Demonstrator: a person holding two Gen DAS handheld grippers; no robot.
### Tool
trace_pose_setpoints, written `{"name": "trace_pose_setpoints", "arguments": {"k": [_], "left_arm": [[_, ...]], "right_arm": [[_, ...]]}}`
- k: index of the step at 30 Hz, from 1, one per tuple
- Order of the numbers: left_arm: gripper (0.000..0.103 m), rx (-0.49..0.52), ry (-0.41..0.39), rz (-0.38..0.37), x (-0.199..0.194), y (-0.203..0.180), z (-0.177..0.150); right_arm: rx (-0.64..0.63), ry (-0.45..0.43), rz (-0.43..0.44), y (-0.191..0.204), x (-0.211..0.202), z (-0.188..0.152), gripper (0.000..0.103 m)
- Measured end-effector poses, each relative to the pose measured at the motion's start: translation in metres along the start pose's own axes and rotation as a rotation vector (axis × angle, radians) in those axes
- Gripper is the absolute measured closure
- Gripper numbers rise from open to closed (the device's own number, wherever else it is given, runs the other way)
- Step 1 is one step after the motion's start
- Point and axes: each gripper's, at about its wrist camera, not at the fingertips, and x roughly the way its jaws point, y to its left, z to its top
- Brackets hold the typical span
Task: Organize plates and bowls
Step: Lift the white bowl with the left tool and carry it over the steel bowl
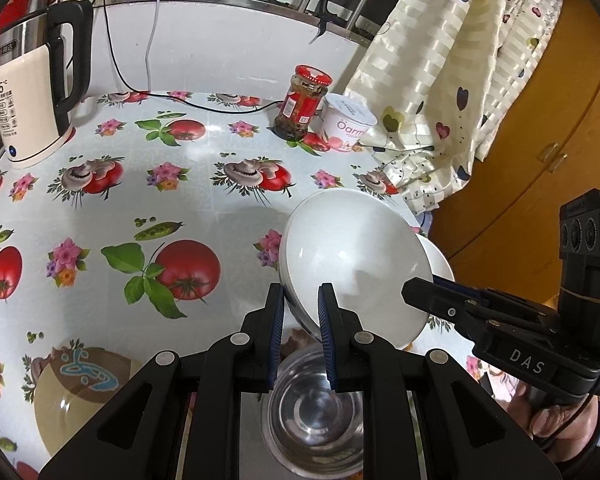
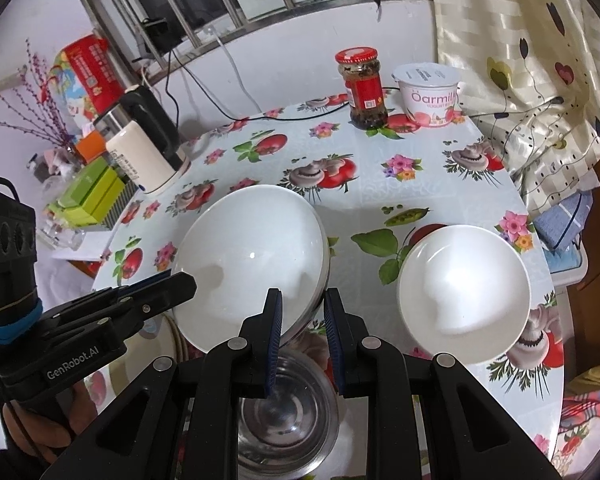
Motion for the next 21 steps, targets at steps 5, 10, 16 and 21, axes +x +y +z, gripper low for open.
{"name": "trace_pose_setpoints", "arguments": {"k": [5, 10, 16, 21], "left_arm": [[0.085, 0.001, -0.003, -0.001, -0.008, -0.002, -0.008], [0.085, 0.001, 0.000, -0.001, -0.012, -0.003, -0.013], [0.085, 0.002, 0.006, 0.003, -0.022, -0.003, -0.030], [0.085, 0.000, 0.016, 0.003, -0.026, -0.004, -0.038]], "right_arm": [[-0.002, -0.001, 0.000, 0.005, -0.006, -0.006, 0.082], [0.000, 0.003, 0.004, 0.008, -0.010, -0.013, 0.082], [-0.005, 0.012, 0.006, 0.017, -0.020, -0.031, 0.082], [-0.006, 0.026, 0.006, 0.019, -0.022, -0.039, 0.082]]}}
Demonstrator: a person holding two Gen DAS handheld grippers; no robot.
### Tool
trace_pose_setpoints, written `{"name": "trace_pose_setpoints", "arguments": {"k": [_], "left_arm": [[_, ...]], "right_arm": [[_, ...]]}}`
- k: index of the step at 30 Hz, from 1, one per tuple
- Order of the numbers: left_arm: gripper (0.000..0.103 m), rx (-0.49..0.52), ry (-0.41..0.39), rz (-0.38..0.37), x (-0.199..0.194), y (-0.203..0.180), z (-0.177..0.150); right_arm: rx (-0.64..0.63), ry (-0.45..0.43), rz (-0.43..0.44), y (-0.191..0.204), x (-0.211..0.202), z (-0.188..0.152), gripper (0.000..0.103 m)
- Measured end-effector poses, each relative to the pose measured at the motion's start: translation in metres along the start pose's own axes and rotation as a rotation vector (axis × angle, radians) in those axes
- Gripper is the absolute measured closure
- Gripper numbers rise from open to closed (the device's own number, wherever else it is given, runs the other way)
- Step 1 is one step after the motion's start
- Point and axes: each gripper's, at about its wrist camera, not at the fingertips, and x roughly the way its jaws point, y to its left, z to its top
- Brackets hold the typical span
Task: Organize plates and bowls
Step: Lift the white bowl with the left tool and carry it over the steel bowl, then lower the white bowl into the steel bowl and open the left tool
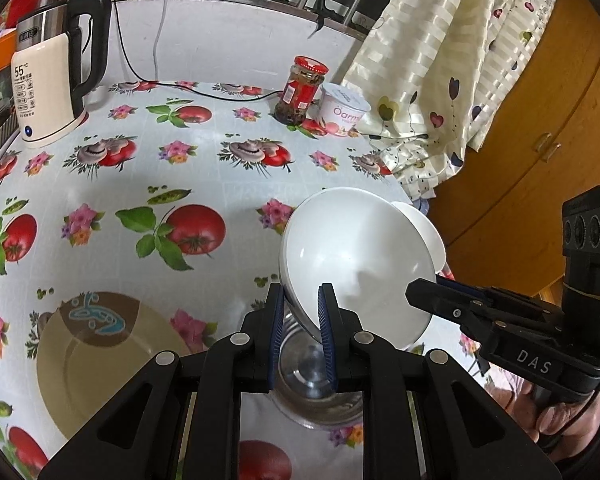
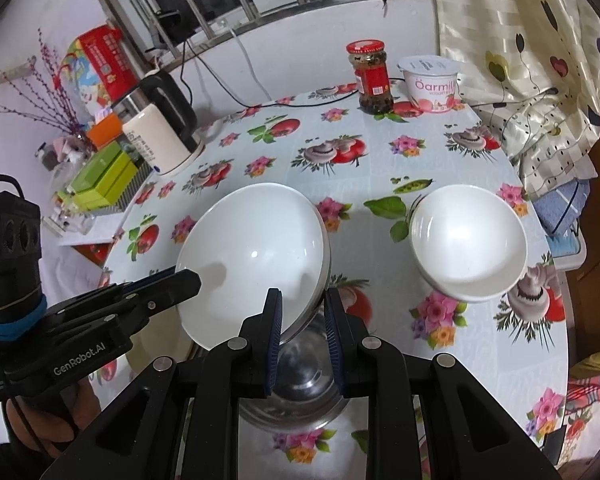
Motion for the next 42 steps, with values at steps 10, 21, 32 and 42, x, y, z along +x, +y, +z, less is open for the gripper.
{"name": "trace_pose_setpoints", "arguments": {"k": [10, 21, 32, 42], "left_arm": [[0.085, 0.002, 0.032, -0.003, -0.001, -0.001, -0.015], [0.085, -0.006, 0.092, -0.002, 0.011, 0.000, -0.030], [0.085, -0.009, 0.141, 0.005, 0.023, 0.001, -0.036], [0.085, -0.014, 0.161, 0.003, 0.028, 0.004, -0.037]], "right_arm": [[0.014, 0.034, 0.002, -0.002, 0.001, -0.016, 0.082], [0.037, 0.091, 0.007, -0.011, 0.012, -0.034, 0.082], [0.054, 0.135, 0.010, -0.019, 0.024, -0.039, 0.082], [0.051, 0.154, 0.012, -0.019, 0.028, -0.040, 0.080]]}}
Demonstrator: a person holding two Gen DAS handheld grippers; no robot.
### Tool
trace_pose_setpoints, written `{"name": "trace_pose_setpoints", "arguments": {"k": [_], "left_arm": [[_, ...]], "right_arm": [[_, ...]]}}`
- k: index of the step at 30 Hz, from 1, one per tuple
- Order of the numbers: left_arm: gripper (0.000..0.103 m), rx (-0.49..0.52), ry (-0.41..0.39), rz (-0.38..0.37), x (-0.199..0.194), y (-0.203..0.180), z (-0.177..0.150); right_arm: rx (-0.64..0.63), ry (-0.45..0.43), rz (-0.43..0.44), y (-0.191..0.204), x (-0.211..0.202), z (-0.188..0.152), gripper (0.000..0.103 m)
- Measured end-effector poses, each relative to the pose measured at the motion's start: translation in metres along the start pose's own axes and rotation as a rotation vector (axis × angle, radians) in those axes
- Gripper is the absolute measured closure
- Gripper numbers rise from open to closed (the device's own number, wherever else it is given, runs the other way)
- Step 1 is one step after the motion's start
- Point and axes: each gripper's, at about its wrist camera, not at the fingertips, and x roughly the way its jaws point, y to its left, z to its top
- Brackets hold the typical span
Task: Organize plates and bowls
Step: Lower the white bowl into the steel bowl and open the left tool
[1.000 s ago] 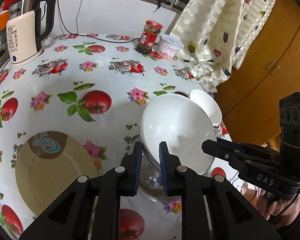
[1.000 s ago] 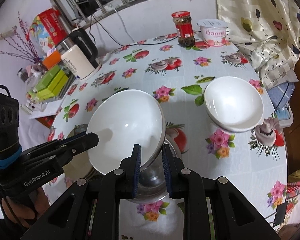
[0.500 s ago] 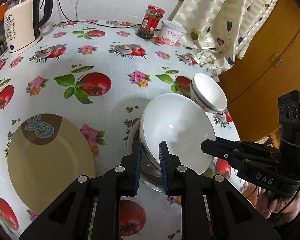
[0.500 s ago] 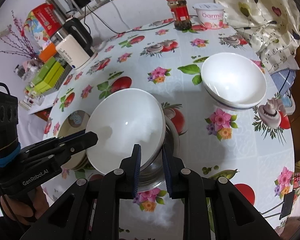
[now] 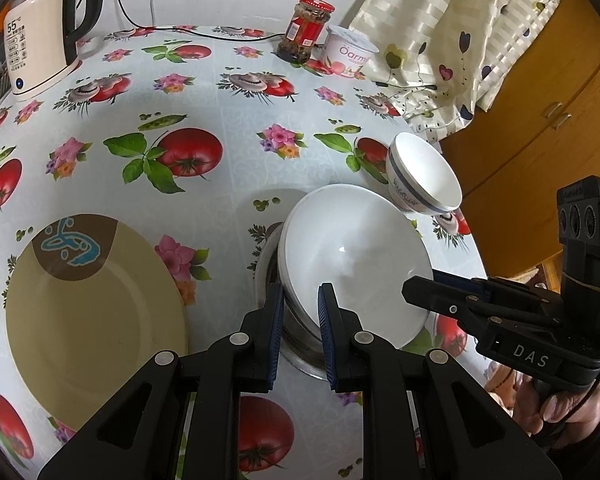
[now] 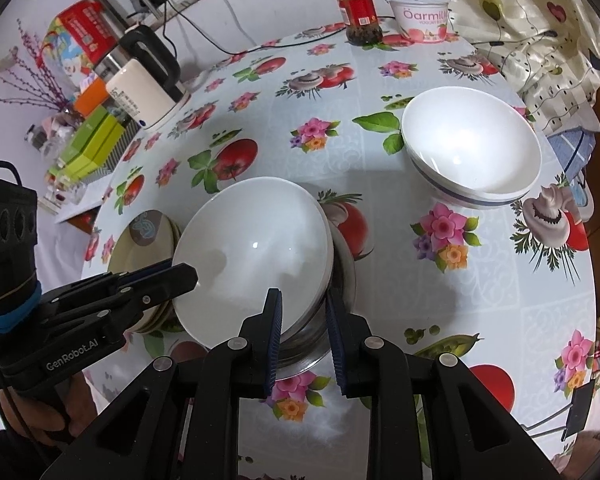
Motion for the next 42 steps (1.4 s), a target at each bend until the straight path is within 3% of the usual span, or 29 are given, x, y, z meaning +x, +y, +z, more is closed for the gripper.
{"name": "trace_pose_setpoints", "arguments": {"k": [15, 42], "left_arm": [[0.085, -0.012, 0.005, -0.017, 0.000, 0.002, -0.001], [0.085, 0.011, -0.082, -0.018, -0.012, 0.000, 0.020]], "right_arm": [[0.001, 0.002, 0.000, 0.001, 0.002, 0.000, 0.079], [-0.011, -0.099, 0.008, -0.008, -0.019, 0.014, 0.080]]}}
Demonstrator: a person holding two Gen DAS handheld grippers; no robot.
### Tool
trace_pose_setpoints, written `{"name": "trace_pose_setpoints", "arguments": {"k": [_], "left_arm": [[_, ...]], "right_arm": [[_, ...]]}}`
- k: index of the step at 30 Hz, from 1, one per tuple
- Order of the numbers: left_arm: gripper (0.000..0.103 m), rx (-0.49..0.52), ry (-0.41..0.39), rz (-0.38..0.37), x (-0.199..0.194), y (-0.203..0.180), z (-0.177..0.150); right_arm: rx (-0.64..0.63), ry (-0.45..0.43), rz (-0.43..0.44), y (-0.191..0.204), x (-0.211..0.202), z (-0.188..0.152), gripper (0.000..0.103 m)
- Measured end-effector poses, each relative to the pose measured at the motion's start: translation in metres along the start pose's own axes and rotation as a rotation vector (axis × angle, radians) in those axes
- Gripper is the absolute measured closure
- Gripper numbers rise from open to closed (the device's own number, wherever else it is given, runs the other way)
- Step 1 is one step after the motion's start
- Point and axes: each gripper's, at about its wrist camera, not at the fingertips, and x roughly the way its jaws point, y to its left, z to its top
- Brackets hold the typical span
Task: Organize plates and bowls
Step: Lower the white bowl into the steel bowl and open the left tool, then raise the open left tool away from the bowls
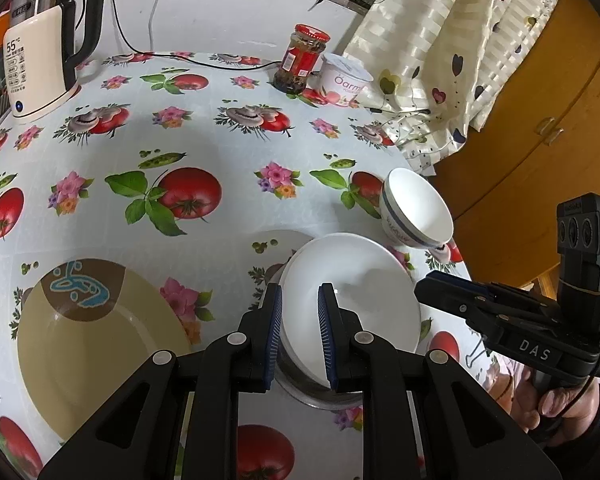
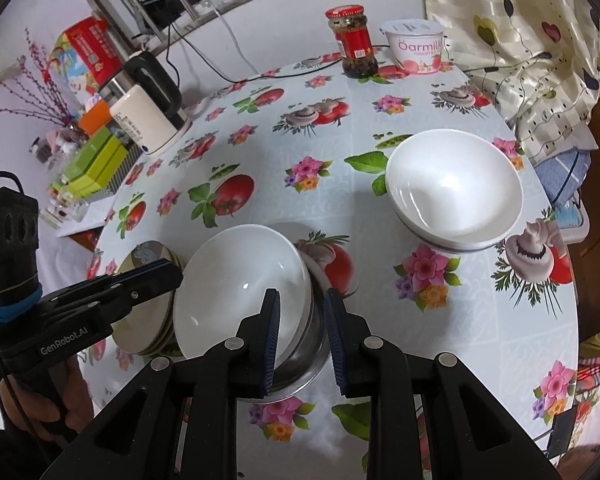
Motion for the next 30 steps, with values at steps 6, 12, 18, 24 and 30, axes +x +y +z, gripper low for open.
{"name": "trace_pose_setpoints", "arguments": {"k": [6, 12, 18, 24, 30], "left_arm": [[0.085, 0.008, 0.001, -0.003, 0.001, -0.003, 0.002], [0.085, 0.013, 0.002, -0.003, 0.002, -0.004, 0.005], [0.085, 0.016, -0.001, 0.000, 0.002, -0.005, 0.008], [0.085, 0.031, 0.002, 0.009, 0.004, -0.010, 0.012], [0.085, 0.056, 0.003, 0.013, 0.007, -0.018, 0.018]], "right_arm": [[-0.006, -0.010, -0.003, 0.000, -0.002, 0.000, 0.080], [-0.002, -0.010, -0.006, -0.002, -0.002, 0.001, 0.080], [0.009, -0.020, -0.013, -0.009, -0.005, 0.003, 0.080], [0.020, -0.032, -0.016, -0.015, -0.008, 0.004, 0.080], [0.030, -0.043, -0.017, -0.021, -0.012, 0.007, 0.080]]}}
